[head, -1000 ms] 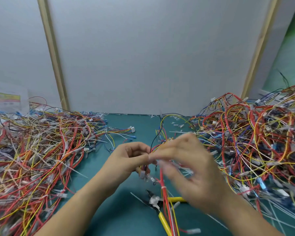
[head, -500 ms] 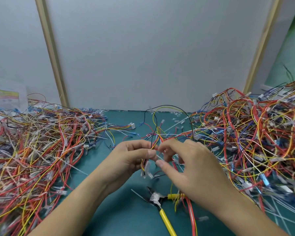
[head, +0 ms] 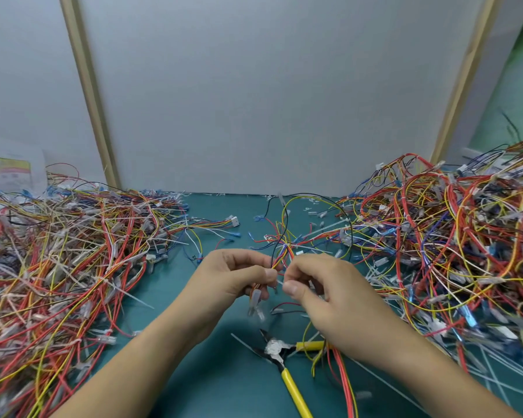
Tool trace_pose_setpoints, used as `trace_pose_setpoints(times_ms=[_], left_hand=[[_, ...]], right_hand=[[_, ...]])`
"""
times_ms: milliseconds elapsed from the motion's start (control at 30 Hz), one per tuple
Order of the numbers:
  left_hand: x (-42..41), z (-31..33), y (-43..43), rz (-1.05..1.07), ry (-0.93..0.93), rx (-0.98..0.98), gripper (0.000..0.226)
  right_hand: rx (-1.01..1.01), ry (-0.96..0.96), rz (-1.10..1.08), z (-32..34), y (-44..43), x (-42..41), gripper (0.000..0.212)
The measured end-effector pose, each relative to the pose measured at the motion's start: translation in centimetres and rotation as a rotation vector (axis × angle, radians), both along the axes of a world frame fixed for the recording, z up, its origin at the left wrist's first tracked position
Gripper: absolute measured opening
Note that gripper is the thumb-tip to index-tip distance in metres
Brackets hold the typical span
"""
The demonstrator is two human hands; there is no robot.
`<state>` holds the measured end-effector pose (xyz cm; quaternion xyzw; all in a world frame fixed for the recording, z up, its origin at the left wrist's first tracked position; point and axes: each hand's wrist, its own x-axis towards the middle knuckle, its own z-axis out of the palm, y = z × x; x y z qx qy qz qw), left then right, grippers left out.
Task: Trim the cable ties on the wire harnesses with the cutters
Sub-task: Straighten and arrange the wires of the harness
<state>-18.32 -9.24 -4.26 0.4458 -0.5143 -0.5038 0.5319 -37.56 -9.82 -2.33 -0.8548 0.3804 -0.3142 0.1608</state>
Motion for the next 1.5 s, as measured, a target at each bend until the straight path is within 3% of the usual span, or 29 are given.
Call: trace_pose_setpoints(times_ms=[133,267,367,433,467,533,600,667,733,800,900,967,1033,1100,1167,1233,1367,1433,1500], left_hand=[[-0.1,0.0,0.0,-0.035,-0.042,-0.03,0.027],[0.4,0.4,-0.2,0.154,0.166,-0.068,0.013],[1.0,0.7,-0.3,0.221,0.299,-0.066,0.019],[1.2,0.7,-0.4,0.239,0.333,-0.06,0.02],[1.2,0.7,-0.5,0.249,0.348,-0.056,0.017],[1.1,0.7,-0.5,0.258,0.37,-0.042,0.016],[1.2,0.3,-0.6,0.373,0.201,-0.08,0.023],[1.4,0.3,-0.2,0.609,-0.12,-0.196,0.031],[1.4,0.8,0.5,0.725,-0.265,-0.424,0.029],[0.8,0.9,0.8,0.497,-0.318,-0.531,0.032],[-0.4,0.7,1.3,0.01,-0.32,-0.348,0.041],[-0.4,0.4,1.2,-0.055,-0.267,-0.239,0.03],[0.2,0.3,0.8,0.043,-0.204,-0.167,0.019],[0.9,0.4,0.3,0.177,-0.138,-0.143,0.018],[1.2,0.5,0.0,0.283,-0.089,-0.129,0.02],[1.2,0.5,0.0,0.35,-0.063,-0.123,0.022],[1.3,0.5,-0.2,0.354,-0.001,-0.072,0.027],[1.3,0.8,-0.2,0.284,0.101,-0.039,0.03],[1.4,1.1,-0.1,0.184,0.215,-0.017,0.029]], right_hand=[[0.133,-0.231,0.01,-0.1,-0.2,0.0,0.015],[0.298,-0.592,-0.062,0.9,-0.3,-0.2,0.006],[0.475,-0.309,-0.088,1.3,-0.4,-0.8,0.052],[0.761,0.023,0.111,1.6,0.1,-0.8,0.07],[0.861,0.129,0.25,1.5,0.5,-0.8,0.066],[0.943,0.116,0.458,1.2,0.9,-0.5,0.041],[0.984,-0.097,0.491,1.3,1.1,-0.1,0.025],[0.956,-0.341,0.403,2.2,0.5,0.5,0.026],[0.857,-0.464,0.279,3.5,-1.1,1.1,0.03],[0.772,-0.507,0.192,4.8,-3.1,2.1,0.031],[0.692,-0.5,0.089,5.9,-6.2,4.2,0.028],[0.672,-0.523,0.047,6.1,-7.4,5.4,0.029],[0.681,-0.555,0.003,5.9,-8.0,6.1,0.034],[0.553,-0.436,-0.088,5.6,-7.9,5.4,0.036],[0.18,-0.155,-0.205,5.2,-6.5,3.3,0.032],[-0.018,0.069,-0.195,4.1,-3.5,0.7,0.04],[0.106,0.683,-0.06,0.0,3.2,-1.6,0.088],[0.084,0.83,0.004,-1.2,4.5,-1.9,0.081],[0.02,0.817,-0.002,-1.5,4.7,-2.4,0.067]])
